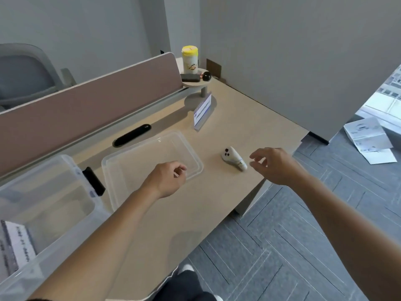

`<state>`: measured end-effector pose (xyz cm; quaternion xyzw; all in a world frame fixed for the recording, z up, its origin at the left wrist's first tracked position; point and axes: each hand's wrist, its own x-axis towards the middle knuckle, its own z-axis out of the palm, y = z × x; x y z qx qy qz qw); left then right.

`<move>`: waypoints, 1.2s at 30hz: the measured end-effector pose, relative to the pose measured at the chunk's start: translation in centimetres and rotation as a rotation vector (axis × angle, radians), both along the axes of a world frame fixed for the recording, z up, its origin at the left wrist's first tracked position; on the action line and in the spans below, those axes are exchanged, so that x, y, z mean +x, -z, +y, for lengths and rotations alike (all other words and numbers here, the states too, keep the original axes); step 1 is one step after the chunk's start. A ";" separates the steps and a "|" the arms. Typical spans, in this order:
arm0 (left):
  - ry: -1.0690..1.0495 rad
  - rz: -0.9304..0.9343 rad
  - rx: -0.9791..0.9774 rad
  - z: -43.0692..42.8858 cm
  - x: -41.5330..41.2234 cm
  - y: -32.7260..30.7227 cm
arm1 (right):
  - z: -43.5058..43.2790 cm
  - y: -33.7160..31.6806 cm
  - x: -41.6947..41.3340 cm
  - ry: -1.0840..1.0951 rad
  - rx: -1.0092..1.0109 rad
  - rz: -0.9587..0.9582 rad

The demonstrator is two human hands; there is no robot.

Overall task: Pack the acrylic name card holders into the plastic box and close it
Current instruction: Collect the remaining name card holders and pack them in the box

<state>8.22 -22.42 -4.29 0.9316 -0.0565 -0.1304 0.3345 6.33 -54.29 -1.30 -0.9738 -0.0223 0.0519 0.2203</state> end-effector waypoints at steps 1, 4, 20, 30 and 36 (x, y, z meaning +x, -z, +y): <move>-0.011 0.000 -0.004 -0.6 1.0 0.3 | -0.8 0.3 1.4 -0.009 -0.010 0.008; -0.042 0.013 -0.017 -2.3 4.3 1.6 | -2.6 1.1 5.9 -0.053 -0.075 0.046; -0.285 0.122 -0.130 -9.0 21.6 6.4 | -8.0 2.4 28.1 -0.124 -0.151 0.198; -0.630 0.191 -0.046 -10.8 26.6 7.7 | -5.9 9.1 43.6 -0.371 -0.062 0.316; -0.929 0.268 -0.383 -13.1 31.4 9.5 | -3.1 11.6 50.8 -0.240 0.193 0.424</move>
